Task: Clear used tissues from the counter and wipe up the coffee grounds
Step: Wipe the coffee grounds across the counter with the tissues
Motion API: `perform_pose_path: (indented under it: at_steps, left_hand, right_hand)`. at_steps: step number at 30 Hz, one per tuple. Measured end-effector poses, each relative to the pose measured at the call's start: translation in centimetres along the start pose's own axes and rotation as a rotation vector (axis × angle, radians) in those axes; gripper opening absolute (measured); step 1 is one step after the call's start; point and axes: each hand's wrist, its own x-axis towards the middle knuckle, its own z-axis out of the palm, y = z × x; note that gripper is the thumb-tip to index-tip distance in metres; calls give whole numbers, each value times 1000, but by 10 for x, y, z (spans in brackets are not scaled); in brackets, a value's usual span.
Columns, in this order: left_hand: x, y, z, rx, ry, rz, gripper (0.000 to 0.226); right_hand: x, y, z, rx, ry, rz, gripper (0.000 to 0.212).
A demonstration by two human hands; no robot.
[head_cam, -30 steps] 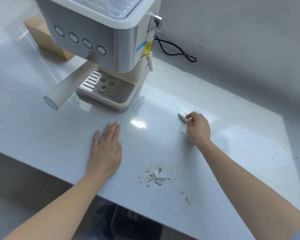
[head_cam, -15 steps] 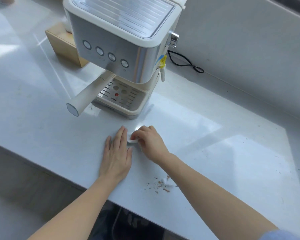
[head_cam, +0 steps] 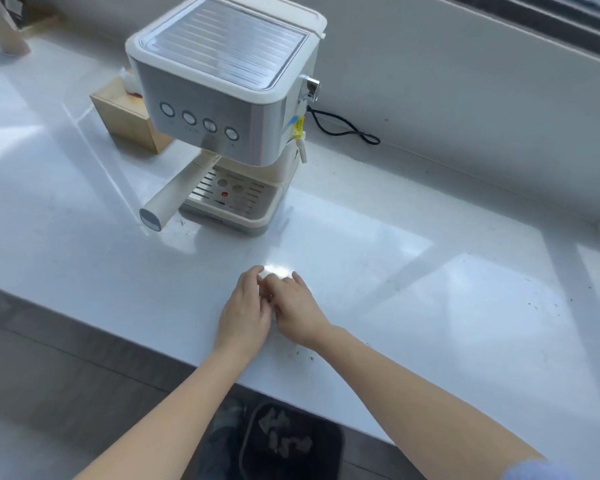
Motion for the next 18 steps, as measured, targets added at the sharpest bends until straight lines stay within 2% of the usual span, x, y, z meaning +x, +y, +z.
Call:
perform_pose_path:
  at_steps: [4, 6, 7, 9, 11, 12, 15, 18]
  left_hand:
    - [-5, -1, 2, 149, -57, 70, 56]
    - [0, 0, 2, 250, -96, 103, 56]
    - [3, 1, 2, 300, -115, 110, 53]
    - [6, 3, 3, 401, -147, 136, 43]
    - [6, 2, 4, 494, -169, 157, 41]
    - [5, 1, 5, 532, -179, 167, 42]
    - [6, 0, 7, 618, -212, 193, 47]
    - [6, 3, 11, 651, -227, 179, 50]
  right_hand:
    - [-5, 1, -13, 214, -68, 122, 42]
    - [-14, 4, -21, 258, -33, 139, 46]
    - [-22, 9, -26, 262, 39, 155, 49]
    - [-43, 30, -40, 222, 302, 204, 49]
    - [-69, 63, -56, 159, 543, 313, 43]
    - [-84, 82, -63, 130, 599, 386, 40]
    - [-132, 134, -72, 37, 568, 554, 35]
    - [-173, 164, -63, -68, 448, 579, 40]
